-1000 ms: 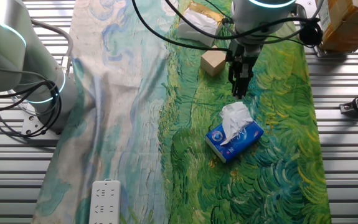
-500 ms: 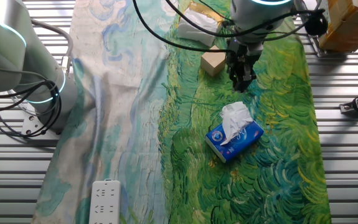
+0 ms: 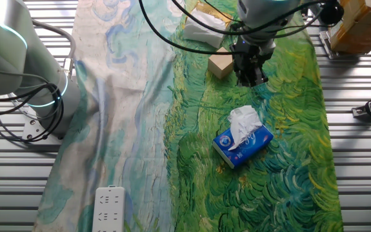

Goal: Pick up one small block

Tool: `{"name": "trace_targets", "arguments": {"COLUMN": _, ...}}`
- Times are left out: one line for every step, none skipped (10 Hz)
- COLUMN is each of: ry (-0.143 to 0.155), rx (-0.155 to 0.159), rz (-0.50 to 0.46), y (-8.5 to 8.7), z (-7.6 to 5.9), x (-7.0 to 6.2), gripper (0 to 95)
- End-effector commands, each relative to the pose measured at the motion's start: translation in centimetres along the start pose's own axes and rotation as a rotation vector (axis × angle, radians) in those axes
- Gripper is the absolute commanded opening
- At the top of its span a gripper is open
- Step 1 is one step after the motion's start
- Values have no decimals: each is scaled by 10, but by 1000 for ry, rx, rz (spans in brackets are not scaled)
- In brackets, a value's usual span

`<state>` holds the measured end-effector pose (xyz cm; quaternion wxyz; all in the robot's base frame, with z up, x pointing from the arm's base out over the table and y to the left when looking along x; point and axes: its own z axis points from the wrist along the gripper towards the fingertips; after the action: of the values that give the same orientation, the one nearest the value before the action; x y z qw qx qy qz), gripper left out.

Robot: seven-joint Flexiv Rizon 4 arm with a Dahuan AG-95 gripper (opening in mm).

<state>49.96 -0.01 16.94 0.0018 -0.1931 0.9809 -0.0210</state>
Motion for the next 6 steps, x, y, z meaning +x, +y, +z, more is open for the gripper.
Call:
{"name": "trace_targets", "arguments": {"ry": -8, "rx": -9, "rz": -8, "y": 0, "z": 3, "x": 0, "gripper": 0}}
{"name": "trace_targets", "arguments": {"ry": -15, "rx": -20, "rz": -26, "y": -1, "z": 10, "x": 0, "gripper": 0}}
{"name": "trace_targets", "arguments": {"ry": -16, "rx": -39, "rz": -60, "y": -1, "z": 14, "x": 0, "gripper": 0}}
{"name": "trace_targets", "arguments": {"ry": -19, "rx": -87, "rz": -107, "y": 1, "z": 17, "x": -2, "gripper": 380}}
{"name": "trace_targets", "arguments": {"ry": -28, "rx": -111, "rz": -131, "y": 4, "z": 22, "x": -5, "gripper": 570}}
{"name": "trace_targets", "arguments": {"ry": -36, "rx": -114, "rz": -153, "y": 13, "z": 29, "x": -12, "gripper": 760}}
